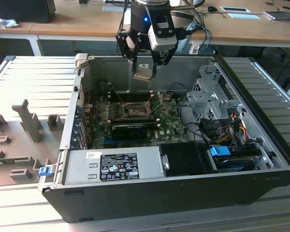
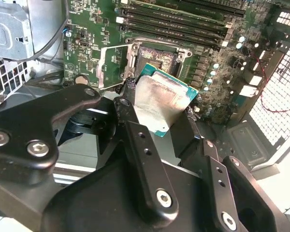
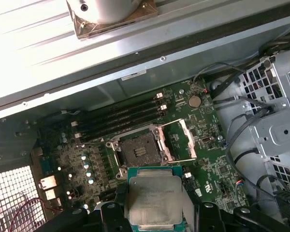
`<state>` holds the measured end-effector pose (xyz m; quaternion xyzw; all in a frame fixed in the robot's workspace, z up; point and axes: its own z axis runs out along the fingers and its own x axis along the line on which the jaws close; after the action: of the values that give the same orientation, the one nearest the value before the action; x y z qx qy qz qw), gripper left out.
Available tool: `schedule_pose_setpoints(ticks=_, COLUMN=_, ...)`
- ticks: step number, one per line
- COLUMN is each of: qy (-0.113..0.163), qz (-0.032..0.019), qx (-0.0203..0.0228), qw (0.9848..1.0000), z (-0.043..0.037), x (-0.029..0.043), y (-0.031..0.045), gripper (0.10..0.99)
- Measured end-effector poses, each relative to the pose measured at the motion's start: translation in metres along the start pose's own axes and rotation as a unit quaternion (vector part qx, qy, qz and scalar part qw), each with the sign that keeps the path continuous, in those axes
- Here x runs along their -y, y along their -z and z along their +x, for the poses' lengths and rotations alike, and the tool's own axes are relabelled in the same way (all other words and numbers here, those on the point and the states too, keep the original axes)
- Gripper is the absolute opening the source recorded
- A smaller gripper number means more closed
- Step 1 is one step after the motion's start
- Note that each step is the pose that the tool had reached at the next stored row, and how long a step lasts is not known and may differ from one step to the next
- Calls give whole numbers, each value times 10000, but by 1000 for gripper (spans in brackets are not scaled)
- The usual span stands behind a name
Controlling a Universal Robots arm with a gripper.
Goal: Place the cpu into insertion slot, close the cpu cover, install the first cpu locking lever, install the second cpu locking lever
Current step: 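Place the cpu into insertion slot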
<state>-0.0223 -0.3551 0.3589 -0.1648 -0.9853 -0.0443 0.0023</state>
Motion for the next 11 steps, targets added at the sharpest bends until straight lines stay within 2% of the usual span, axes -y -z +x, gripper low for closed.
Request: schedule_pose_setpoints(ticks=11, qy=-268, qz=-5, qx=23, qw=9996, z=0, x=0, y=-3, gripper=533)
